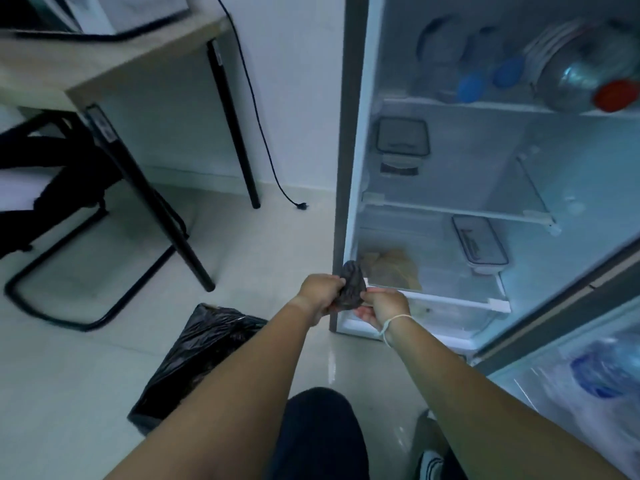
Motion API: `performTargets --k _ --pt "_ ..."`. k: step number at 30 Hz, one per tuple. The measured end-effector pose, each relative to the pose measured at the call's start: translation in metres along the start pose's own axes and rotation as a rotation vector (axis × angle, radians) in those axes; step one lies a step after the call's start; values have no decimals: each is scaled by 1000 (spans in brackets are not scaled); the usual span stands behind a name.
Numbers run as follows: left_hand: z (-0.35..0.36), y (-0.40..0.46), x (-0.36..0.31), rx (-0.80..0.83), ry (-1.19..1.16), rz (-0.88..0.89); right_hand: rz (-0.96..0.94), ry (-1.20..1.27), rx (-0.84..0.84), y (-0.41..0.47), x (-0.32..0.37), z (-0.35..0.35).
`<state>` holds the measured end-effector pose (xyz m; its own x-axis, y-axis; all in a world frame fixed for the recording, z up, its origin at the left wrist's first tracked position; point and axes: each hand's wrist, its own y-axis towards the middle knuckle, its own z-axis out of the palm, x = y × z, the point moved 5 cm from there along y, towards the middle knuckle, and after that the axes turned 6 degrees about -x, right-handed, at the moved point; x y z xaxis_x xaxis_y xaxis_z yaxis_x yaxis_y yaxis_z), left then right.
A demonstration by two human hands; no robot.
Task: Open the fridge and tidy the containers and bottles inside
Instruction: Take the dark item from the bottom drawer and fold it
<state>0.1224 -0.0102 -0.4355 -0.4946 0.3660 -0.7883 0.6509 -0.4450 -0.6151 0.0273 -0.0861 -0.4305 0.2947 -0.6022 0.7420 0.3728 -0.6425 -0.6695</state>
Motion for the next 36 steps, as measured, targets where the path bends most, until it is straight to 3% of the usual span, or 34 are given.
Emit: performTargets --k 10,19,26,36 --pt "-161 -56 33 -250 -107 -27 31 -222 233 -77 -60 124" --pt "-234 -85 51 -384 -51 -41 48 -437 328 -109 -96 175" --pt "-247 -91 39 -408 -15 6 -30 -475 336 -114 -78 177" --pt "-194 -95 -6 -338 61 113 -159 -418 243 -99 -16 136"
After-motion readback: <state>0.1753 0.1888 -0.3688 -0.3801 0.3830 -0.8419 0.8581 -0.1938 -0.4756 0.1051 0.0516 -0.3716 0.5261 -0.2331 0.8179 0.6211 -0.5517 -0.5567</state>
